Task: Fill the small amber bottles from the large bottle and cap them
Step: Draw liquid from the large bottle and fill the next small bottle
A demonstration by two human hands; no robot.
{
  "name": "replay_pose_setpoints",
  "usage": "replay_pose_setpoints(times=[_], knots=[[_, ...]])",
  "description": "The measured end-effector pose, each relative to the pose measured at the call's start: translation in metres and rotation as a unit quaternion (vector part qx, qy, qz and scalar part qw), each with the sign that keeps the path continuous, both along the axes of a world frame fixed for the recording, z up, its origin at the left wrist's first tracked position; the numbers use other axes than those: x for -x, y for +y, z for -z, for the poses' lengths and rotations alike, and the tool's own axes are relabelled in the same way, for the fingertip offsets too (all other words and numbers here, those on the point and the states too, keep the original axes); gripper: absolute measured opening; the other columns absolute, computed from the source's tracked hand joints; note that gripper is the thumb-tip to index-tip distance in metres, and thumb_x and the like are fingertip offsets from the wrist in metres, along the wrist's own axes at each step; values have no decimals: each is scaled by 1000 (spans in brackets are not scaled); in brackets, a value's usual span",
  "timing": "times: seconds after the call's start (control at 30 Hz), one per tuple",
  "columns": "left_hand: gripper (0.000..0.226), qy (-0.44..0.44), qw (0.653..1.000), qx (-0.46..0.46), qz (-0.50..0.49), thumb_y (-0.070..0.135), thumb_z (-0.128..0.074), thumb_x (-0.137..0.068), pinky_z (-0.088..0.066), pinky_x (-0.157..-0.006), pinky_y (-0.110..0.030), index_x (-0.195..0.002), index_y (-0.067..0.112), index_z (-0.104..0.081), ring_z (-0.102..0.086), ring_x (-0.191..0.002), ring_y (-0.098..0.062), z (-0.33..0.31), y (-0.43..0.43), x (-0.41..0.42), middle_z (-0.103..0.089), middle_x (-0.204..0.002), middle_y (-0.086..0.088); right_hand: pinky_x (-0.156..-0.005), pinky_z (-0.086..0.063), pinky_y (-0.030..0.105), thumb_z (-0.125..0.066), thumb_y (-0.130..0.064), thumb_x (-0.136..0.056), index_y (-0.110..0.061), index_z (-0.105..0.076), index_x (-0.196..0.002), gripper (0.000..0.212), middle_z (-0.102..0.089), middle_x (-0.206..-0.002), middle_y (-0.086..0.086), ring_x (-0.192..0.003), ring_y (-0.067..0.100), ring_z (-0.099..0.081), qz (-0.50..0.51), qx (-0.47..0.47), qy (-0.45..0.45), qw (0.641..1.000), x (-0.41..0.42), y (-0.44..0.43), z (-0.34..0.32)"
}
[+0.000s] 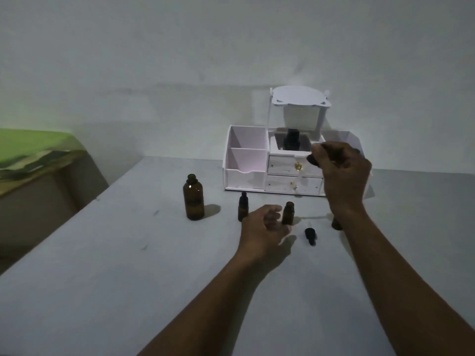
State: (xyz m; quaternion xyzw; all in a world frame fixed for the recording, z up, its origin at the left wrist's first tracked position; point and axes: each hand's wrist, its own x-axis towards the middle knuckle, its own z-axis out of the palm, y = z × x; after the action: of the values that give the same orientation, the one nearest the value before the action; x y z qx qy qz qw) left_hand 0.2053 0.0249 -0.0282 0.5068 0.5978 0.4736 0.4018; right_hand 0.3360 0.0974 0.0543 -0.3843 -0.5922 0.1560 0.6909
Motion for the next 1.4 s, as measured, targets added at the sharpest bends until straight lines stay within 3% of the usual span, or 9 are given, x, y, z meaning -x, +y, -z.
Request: replay_pose_setpoints(times=[0.13,0.3,0.47,0.53,0.63,0.83,1.03,1.23,1.4], knots=[[44,-24,1000,-1,8,15,-79,-87,-55,-71,-12,-128,23,-65,-66,-106,-10,4,-20,30,-67,-123,6,-75,-57,14,-72,-25,-89,-22,-69,-98,10,-71,-84,-9,-79,1,-72,-55,2,-3,998,22,-16,-3],[28,-23,999,-6,-41,15,-81,-87,-60,-93,-34,-114,18,-74,-73,-97,-10,7,-41,90,-77,-101,4,-71,-51,5,-72,-14,-89,-15,-70,-102,14,-69,-83,-14,-74,-10,-69,-127,-3,-21,992,67,-29,-10],[18,-110,981,-20,-160,-3,-78,-84,-64,-74,-35,-97,11,-78,-76,-87,-15,1,-56,137,-76,-102,-6,-78,-59,22,-75,-16,-88,-17,-74,-97,9,-74,-86,-7,-79,5,-74,-160,-2,21,987,112,-26,-24],[16,-60,973,-43,-217,2,-77,-87,-61,-70,-23,-99,12,-77,-73,-81,-7,2,-53,154,-74,-101,-5,-79,-61,27,-76,-17,-86,-22,-74,-95,10,-75,-85,-7,-80,11,-75,-168,4,46,985,128,-23,-26],[26,5,966,-64,-249,18,-82,-85,-57,-93,-34,-111,18,-75,-68,-97,-13,2,-44,167,-73,-110,-1,-75,-59,19,-76,-16,-86,-13,-74,-101,15,-74,-84,-10,-78,5,-74,-175,13,63,982,147,-18,-24],[58,-5,969,-95,-227,22,-91,-74,-49,-77,-17,-127,21,-67,-65,-106,-14,6,-21,176,-68,-120,4,-73,-57,17,-75,-14,-87,-9,-74,-101,15,-74,-84,-7,-76,3,-74,-185,20,54,981,167,-14,-16],[70,9,978,-88,-190,20,-92,-72,-52,-95,-29,-136,18,-63,-63,-116,-18,7,-6,180,-67,-133,-2,-72,-56,14,-75,-18,-87,-11,-74,-100,15,-73,-84,-10,-76,0,-73,-179,16,16,984,173,-7,-10],[59,-19,978,-76,-193,10,-87,-78,-54,-93,-30,-132,23,-66,-67,-100,-11,11,-3,177,-70,-124,2,-76,-58,17,-75,-24,-87,-14,-75,-102,18,-74,-83,-11,-75,2,-74,-195,24,-45,979,187,2,-10],[59,-32,978,-63,-196,12,-86,-81,-53,-98,-37,-135,23,-64,-65,-108,-17,8,-3,174,-68,-129,2,-73,-55,11,-75,-22,-87,-10,-76,-105,21,-76,-87,-3,-73,0,-73,-209,47,-130,968,195,7,2]])
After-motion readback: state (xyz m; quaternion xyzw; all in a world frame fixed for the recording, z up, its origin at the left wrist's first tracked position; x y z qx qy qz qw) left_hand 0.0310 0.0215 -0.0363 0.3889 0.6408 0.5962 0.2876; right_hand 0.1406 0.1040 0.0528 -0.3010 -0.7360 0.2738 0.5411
